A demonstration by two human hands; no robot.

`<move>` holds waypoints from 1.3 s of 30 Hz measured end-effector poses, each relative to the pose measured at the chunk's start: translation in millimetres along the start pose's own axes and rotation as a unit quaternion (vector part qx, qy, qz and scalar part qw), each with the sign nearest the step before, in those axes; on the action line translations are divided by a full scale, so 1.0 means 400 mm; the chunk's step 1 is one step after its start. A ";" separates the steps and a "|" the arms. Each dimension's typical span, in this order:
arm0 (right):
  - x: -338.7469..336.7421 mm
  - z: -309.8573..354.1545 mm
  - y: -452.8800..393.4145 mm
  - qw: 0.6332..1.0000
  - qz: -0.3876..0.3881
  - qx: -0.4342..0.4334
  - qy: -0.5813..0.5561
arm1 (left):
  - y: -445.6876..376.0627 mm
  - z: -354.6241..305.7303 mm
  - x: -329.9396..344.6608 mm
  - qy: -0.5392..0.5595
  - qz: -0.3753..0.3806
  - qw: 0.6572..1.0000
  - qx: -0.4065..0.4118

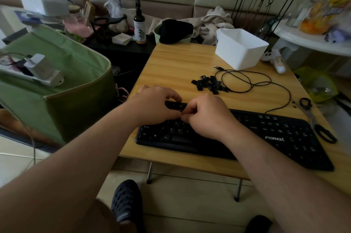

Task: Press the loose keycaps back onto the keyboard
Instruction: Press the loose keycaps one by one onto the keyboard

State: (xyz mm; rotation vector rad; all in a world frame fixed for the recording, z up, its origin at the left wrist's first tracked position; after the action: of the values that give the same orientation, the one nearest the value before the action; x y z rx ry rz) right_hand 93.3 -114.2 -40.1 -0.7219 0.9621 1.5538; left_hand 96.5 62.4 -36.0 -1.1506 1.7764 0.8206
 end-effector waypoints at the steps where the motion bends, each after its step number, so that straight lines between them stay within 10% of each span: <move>1: -0.001 0.001 -0.002 1.000 0.006 0.005 -0.006 | 0.000 -0.003 -0.001 0.001 0.000 1.000 -0.001; 39: -0.027 0.011 -0.018 0.999 -0.004 0.045 0.026 | -0.037 -0.003 0.021 0.204 -0.071 0.976 -0.027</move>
State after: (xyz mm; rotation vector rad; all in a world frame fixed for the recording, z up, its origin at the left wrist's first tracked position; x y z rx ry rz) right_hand 102.9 -115.2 -30.1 -0.7050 1.0604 1.4806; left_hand 108.0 53.1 -44.1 -1.5482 1.9772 0.5772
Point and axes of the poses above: each hand's wrist, its own y-axis away from the middle knuckle, its own x-axis out of the palm, z = x × y, the point moved 2 cm from there along -y, towards the middle knuckle, and after that the axes turned 13 degrees about x, right-handed, at the moved point
